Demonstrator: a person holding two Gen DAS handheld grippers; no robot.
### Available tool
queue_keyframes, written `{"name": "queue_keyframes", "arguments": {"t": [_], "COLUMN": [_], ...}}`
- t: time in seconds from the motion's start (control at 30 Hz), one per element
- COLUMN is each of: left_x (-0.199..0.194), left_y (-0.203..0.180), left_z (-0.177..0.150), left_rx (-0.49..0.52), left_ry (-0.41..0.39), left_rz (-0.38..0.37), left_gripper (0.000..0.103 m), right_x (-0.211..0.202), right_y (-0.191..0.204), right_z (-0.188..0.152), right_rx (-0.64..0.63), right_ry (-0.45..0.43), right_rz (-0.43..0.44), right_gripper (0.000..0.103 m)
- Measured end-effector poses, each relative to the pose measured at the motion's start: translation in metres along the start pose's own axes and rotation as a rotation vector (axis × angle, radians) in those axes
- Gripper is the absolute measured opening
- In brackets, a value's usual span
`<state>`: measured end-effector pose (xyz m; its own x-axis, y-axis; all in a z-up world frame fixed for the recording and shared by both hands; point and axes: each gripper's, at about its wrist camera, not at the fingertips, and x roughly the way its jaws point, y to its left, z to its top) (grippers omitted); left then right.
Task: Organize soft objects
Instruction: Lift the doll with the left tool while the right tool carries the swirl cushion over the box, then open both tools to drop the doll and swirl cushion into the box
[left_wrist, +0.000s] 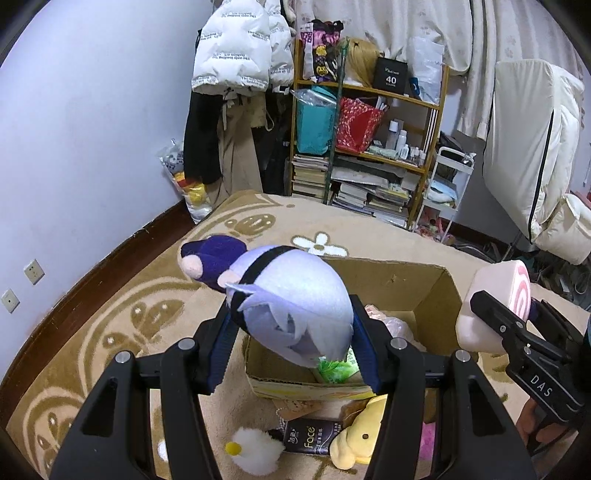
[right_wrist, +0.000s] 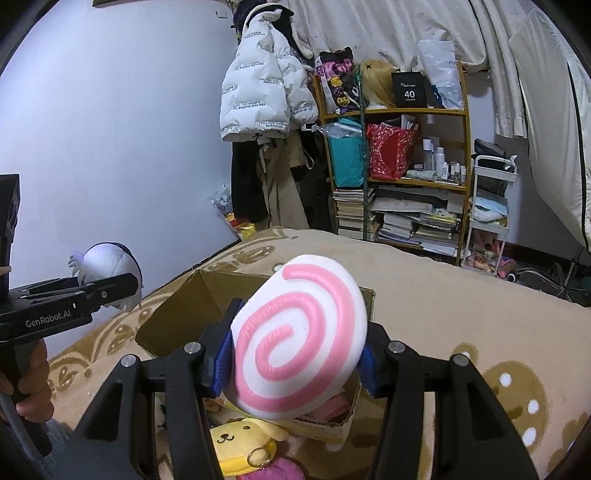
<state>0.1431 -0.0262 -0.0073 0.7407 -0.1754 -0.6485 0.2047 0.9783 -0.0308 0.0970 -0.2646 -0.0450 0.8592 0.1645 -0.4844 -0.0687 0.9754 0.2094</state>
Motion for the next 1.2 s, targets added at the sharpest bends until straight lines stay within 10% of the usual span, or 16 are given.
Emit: {"name": "queue_keyframes", "arguments": {"t": [1.2], "left_x": [0.045], "left_y": [-0.007], "left_z": [-0.01], "left_rx": [0.007], "left_ry": [0.146], "left_rz": [-0.038], "left_gripper": [0.058], "right_x": [0.034], "right_y": [-0.001], "right_z": [-0.022], "right_rx": [0.004], "right_ry": [0.089], "right_rz": [0.048], "right_gripper": [0.066]}}
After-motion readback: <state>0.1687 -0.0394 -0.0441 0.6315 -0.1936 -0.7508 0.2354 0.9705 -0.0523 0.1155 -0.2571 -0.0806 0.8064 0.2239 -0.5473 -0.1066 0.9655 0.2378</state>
